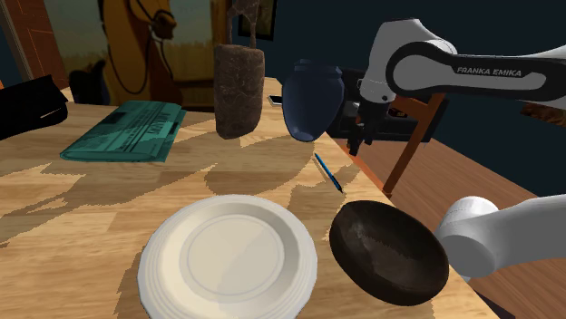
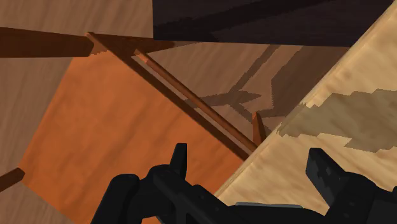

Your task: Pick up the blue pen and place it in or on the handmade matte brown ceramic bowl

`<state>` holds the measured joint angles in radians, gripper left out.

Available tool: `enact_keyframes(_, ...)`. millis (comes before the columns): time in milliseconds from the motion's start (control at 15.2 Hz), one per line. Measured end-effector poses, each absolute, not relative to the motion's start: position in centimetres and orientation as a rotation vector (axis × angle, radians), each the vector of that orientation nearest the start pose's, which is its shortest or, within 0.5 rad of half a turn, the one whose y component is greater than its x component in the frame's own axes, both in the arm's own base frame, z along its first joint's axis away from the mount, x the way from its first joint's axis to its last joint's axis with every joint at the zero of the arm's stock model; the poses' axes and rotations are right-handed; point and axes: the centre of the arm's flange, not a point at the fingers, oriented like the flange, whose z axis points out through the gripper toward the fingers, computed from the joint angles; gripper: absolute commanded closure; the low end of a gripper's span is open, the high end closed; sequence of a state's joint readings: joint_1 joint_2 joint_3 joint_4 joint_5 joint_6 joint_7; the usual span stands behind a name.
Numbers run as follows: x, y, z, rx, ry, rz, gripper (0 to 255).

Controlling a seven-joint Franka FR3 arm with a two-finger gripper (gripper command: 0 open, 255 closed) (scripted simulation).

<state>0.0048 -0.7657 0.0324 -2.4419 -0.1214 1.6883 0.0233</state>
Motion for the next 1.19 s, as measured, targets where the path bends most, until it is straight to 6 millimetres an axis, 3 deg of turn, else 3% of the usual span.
enact_keyframes(198, 32.0, 1.5, 55.6, -3.270, 0.060, -0.040, 0)
enact_keyframes(858, 33.5, 12.3, 58.5, -3.052, 0.793, -0.147, 0)
enact_keyframes(1188, 34.3, 13.1, 56.9, -3.018, 0.867, -0.153, 0)
